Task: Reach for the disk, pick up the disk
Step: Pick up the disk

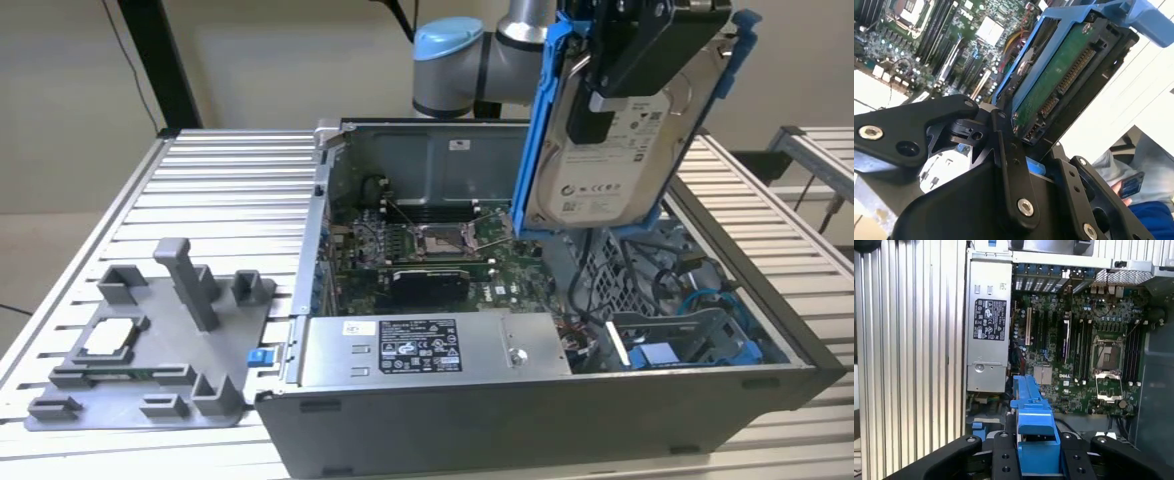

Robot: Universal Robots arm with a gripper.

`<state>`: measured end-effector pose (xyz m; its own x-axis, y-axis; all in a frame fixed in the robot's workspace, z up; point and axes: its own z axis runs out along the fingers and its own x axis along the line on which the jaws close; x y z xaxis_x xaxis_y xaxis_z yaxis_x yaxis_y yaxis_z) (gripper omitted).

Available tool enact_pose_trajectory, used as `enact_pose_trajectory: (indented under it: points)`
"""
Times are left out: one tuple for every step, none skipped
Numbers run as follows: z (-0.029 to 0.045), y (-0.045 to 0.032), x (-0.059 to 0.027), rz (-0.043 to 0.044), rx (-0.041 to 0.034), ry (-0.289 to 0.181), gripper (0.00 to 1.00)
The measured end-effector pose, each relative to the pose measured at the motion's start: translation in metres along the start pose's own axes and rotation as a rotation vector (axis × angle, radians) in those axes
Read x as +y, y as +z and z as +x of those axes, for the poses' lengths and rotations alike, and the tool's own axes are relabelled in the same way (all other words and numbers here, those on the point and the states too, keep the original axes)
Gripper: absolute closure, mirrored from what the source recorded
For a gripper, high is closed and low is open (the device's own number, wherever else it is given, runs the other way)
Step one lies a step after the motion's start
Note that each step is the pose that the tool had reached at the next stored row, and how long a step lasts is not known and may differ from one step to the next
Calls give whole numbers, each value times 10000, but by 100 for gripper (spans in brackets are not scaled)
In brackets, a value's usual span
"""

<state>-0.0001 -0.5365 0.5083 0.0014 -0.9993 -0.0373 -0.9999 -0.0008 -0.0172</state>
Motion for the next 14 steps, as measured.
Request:
enact_pose_trajectory:
  points:
    - [0,3,-9,4,1,48,100]
    - [1,4,-21,2,2,52,100]
    - [1,5,-35,1,3,54,100]
    - [1,6,-51,2,3,54,100]
    - [1,7,-70,2,2,54,100]
    - [2,9,-93,3,1,53,100]
    - [6,11,-118,3,-3,54,100]
    - [15,12,-142,2,0,54,100]
    - [26,13,-161,2,1,54,100]
    - [40,15,-178,1,0,54,100]
    - [53,17,-195,1,1,55,100]
    - [65,19,-208,1,1,57,100]
    - [77,21,-220,1,1,60,100]
    - [90,23,-231,1,1,63,100]
